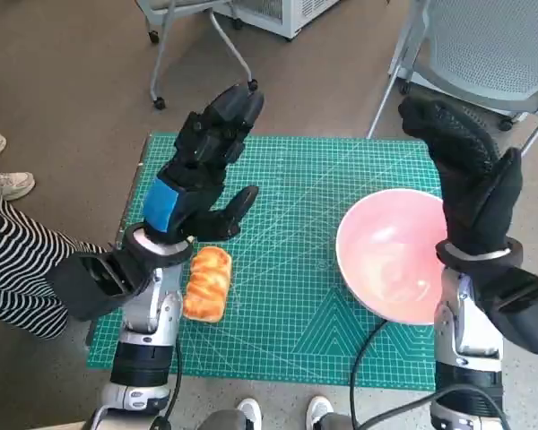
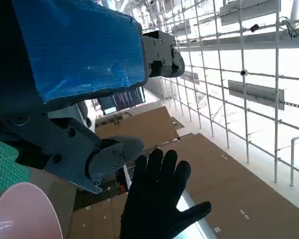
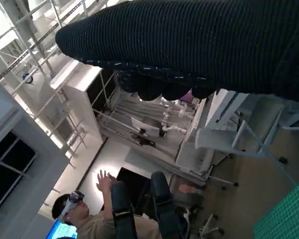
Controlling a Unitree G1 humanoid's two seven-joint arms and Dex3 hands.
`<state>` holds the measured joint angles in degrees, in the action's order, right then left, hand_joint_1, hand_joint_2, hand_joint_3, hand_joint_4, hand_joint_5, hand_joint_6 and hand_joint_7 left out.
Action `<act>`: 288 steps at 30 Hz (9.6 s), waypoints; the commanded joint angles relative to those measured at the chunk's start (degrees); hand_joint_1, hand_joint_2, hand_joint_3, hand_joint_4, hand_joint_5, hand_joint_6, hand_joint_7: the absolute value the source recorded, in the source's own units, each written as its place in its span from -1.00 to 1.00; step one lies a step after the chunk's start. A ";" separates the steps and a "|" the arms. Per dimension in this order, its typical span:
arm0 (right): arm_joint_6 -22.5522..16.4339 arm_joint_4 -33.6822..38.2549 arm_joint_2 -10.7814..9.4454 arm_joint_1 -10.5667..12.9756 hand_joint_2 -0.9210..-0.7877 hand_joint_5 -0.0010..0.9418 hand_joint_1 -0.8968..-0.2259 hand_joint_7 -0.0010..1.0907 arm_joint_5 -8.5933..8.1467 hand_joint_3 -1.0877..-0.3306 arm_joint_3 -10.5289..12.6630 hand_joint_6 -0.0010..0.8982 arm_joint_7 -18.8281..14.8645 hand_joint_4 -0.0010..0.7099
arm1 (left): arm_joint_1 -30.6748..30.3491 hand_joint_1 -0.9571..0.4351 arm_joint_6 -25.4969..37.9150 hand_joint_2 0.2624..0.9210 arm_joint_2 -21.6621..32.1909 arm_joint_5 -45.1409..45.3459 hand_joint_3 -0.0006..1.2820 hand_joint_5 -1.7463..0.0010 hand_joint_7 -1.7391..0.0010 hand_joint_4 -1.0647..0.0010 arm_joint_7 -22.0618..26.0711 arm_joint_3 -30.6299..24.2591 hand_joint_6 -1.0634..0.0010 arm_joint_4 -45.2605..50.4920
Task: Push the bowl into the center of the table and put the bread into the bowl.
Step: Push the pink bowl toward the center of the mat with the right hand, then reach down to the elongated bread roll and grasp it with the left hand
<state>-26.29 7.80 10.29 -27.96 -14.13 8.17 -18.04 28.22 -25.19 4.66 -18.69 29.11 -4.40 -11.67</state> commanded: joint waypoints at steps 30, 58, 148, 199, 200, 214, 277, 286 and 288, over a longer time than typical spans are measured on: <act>-9.17 22.58 9.76 4.51 -1.00 -1.00 -0.24 -0.07 -1.69 -0.14 18.51 -1.00 7.00 -0.71 | 1.09 0.19 -0.71 0.60 0.26 -0.34 0.09 0.79 0.54 1.00 0.71 -0.41 1.00 -0.89; -9.23 58.89 8.63 -4.42 -1.00 -0.98 0.05 -0.15 -0.31 -0.33 15.70 -0.98 7.37 -0.67 | 2.02 0.17 0.65 0.64 1.10 -2.34 0.04 0.81 0.53 1.00 2.78 -1.33 1.00 -1.51; -8.39 52.03 -2.87 -17.16 -1.00 -0.96 -0.18 -0.22 -0.63 -0.23 12.29 -0.95 1.48 -0.71 | -1.16 0.13 2.06 0.94 4.38 0.04 -0.29 0.93 0.55 0.90 -0.22 -1.75 1.00 2.27; -3.27 5.90 -1.53 -0.13 -1.00 -0.96 -0.39 0.02 0.90 0.06 -0.87 -0.84 -1.00 -0.49 | 8.44 0.27 -28.38 1.00 36.82 20.98 -0.87 0.95 0.43 0.20 14.31 -0.84 0.57 -16.24; -3.10 5.75 -1.53 -0.06 -1.00 -0.96 -0.39 0.02 0.93 0.06 -0.85 -0.84 -0.88 -0.48 | 8.94 0.27 -30.19 1.00 37.85 22.78 -0.89 0.96 0.47 0.17 13.84 -0.31 0.52 -17.82; -2.06 5.34 -2.10 0.28 -1.00 -0.96 -0.33 0.02 1.08 0.06 -1.05 -0.85 0.39 -0.46 | 14.03 0.27 -51.01 0.77 44.12 48.23 -1.00 0.99 0.82 0.22 -0.09 5.74 0.19 -30.77; -3.57 4.80 -0.91 3.17 -1.00 -1.00 -0.33 -0.01 0.44 0.05 0.30 -0.90 -0.22 -0.46 | 22.75 0.28 -44.33 0.71 34.07 86.51 -0.97 0.95 0.89 0.17 -45.52 43.84 0.07 -43.74; -3.35 4.29 -1.07 3.33 -1.00 -1.00 -0.32 -0.01 0.45 0.04 0.53 -0.91 0.04 -0.49 | 24.17 0.39 -42.45 0.97 32.60 84.85 -0.93 0.70 0.57 -0.34 -42.96 46.62 -0.33 -47.86; -3.27 4.07 -1.11 3.41 -1.00 -1.00 -0.31 -0.01 0.43 0.04 0.54 -0.91 0.10 -0.50 | 24.38 0.38 -42.39 0.99 32.62 84.22 -0.86 0.12 -0.07 -0.24 -42.21 46.73 -0.19 -48.31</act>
<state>-30.16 11.94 8.88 -25.87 -13.60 8.55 -17.97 52.46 -67.99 37.54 65.94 -14.90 41.01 -58.44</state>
